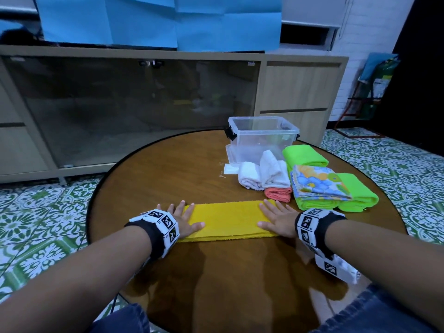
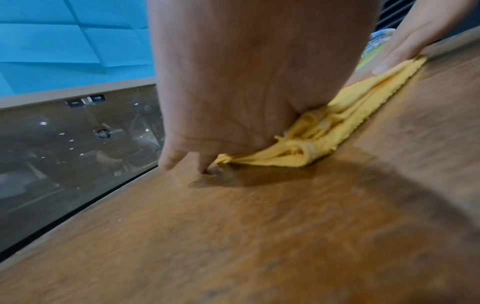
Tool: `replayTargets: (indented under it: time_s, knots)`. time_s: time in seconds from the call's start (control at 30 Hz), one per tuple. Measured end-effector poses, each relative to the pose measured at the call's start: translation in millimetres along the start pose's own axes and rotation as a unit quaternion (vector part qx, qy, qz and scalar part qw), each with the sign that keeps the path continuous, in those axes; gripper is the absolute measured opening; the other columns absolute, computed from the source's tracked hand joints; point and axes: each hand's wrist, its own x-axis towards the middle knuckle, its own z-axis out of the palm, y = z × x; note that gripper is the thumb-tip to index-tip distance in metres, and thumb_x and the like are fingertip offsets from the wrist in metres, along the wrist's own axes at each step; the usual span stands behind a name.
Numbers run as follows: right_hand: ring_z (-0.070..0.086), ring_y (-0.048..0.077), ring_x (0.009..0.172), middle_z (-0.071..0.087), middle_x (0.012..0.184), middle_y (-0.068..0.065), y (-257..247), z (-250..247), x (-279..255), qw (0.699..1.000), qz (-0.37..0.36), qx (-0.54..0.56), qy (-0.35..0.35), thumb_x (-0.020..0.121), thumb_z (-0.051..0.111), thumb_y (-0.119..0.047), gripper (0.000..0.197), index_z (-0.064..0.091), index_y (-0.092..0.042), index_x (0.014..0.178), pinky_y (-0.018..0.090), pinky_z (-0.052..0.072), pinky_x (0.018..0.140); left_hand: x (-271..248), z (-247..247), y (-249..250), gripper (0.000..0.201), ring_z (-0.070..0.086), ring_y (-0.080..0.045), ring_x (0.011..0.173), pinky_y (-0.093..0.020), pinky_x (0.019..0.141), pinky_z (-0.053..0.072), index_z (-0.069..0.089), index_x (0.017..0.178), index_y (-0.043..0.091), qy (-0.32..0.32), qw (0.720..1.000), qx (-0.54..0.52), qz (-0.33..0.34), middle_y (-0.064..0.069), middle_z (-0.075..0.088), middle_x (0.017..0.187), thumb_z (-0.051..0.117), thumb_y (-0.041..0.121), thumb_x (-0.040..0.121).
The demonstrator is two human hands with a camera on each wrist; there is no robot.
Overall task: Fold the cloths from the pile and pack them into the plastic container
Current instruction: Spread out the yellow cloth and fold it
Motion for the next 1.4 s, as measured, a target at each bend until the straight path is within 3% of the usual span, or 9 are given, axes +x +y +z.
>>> replayTargets:
  time_s: [0.1, 0.3, 0.43, 0.53, 0.6, 0.73, 0.9, 1.13, 1.4]
  knots:
    - [-0.010, 0.027, 0.146, -0.021, 0.156, -0.005, 7.4, -3.1, -0.9, 1.000, 0.001, -0.021, -0.006, 0.053, -0.008, -0.081, 0.111, -0.015, -0.025, 0.149, 0.043, -0.001, 0.117, -2.4, 0.3, -5.6, 0.080, -0.005, -0.025, 0.146, -0.054, 0.113, -0.004, -0.013, 0.149, 0.030, 0.000, 1.000, 0.009, -0.009, 0.004, -0.017, 0.157, 0.013, 0.073, 0.087]
    - [-0.006, 0.027, 0.146, -0.009, 0.159, 0.003, 9.6, -11.4, -1.2, 0.995, 0.011, -0.094, 0.034, 0.094, 0.017, -0.061, 0.074, 0.001, -0.018, 0.152, 0.043, 0.002, 0.118, -5.5, -12.2, -4.0, 0.082, 0.009, -0.029, 0.145, -0.046, 0.115, 0.015, -0.004, 0.151, 0.024, 0.014, 0.999, -0.051, -0.011, -0.005, 0.001, 0.159, 0.029, 0.067, 0.090]
    - [0.013, 0.024, 0.144, 0.011, 0.157, 0.007, -14.4, -31.6, -5.8, 0.981, -0.070, -0.107, 0.149, 0.099, 0.036, -0.039, 0.058, 0.023, -0.011, 0.148, 0.038, 0.019, 0.116, -5.9, -34.9, -3.8, 0.058, 0.056, -0.023, 0.103, -0.031, 0.081, 0.047, 0.049, 0.117, 0.009, 0.034, 0.990, -0.116, -0.071, -0.010, 0.054, 0.116, 0.055, 0.057, 0.085]
    - [0.009, 0.021, 0.146, 0.005, 0.159, 0.005, -44.8, -42.4, -2.0, 0.983, -0.115, -0.057, 0.134, 0.101, 0.034, -0.037, 0.059, 0.015, -0.012, 0.150, 0.037, 0.019, 0.117, -8.5, -40.6, -5.0, 0.033, 0.036, -0.011, 0.054, -0.021, 0.047, 0.027, 0.055, 0.084, 0.015, 0.009, 0.982, -0.173, -0.071, 0.000, 0.050, 0.073, 0.057, 0.048, 0.088]
    - [0.005, 0.022, 0.146, 0.000, 0.159, 0.005, -67.3, -46.0, 4.5, 0.987, -0.130, -0.021, 0.095, 0.101, 0.032, -0.038, 0.061, 0.009, -0.012, 0.151, 0.038, 0.017, 0.118, -7.7, -38.0, -3.1, 0.035, 0.035, -0.011, 0.054, -0.021, 0.046, 0.026, 0.060, 0.104, 0.009, 0.008, 0.974, -0.216, -0.073, 0.000, 0.050, 0.074, 0.058, 0.041, 0.089]
    - [-0.001, 0.026, 0.146, -0.007, 0.159, 0.006, -104.7, -37.8, 14.1, 0.990, -0.142, -0.009, 0.020, 0.101, 0.030, -0.041, 0.065, 0.001, -0.012, 0.151, 0.043, 0.014, 0.117, -2.6, -34.1, 2.8, 0.027, 0.041, -0.015, 0.059, -0.025, 0.048, 0.028, 0.042, 0.069, 0.013, 0.084, 0.941, -0.324, -0.055, -0.001, 0.040, 0.066, 0.057, 0.024, 0.088]
    - [-0.006, 0.026, 0.146, -0.013, 0.158, 0.005, -106.8, -22.2, 18.6, 0.992, -0.125, -0.027, 0.019, 0.099, 0.025, -0.051, 0.069, -0.006, -0.019, 0.151, 0.044, 0.010, 0.118, -9.4, -35.2, 20.5, 0.028, 0.052, -0.024, 0.092, -0.025, 0.072, 0.035, 0.038, 0.113, 0.013, 0.165, 0.898, -0.408, -0.025, -0.003, 0.046, 0.095, 0.055, 0.014, 0.090]
    - [-0.005, 0.027, 0.146, -0.010, 0.158, 0.006, -104.5, -22.8, 19.1, 0.992, -0.119, -0.017, 0.029, 0.097, 0.030, -0.052, 0.070, -0.001, -0.019, 0.151, 0.046, 0.009, 0.118, -15.6, -40.5, 30.9, 0.058, 0.052, -0.016, 0.078, -0.024, 0.062, 0.037, 0.027, 0.134, 0.021, 0.187, 0.888, -0.419, 0.027, -0.005, 0.050, 0.111, 0.060, 0.016, 0.087]
    - [0.044, 0.029, 0.116, 0.046, 0.124, 0.010, -72.9, -42.3, 14.1, 0.982, -0.099, -0.064, 0.148, 0.092, 0.047, -0.035, 0.042, 0.049, -0.014, 0.129, 0.038, 0.040, 0.089, -14.3, -39.8, 35.9, 0.063, 0.052, -0.011, 0.063, -0.023, 0.051, 0.040, 0.025, 0.137, 0.022, 0.190, 0.872, -0.448, 0.049, -0.008, 0.057, 0.108, 0.063, 0.021, 0.087]
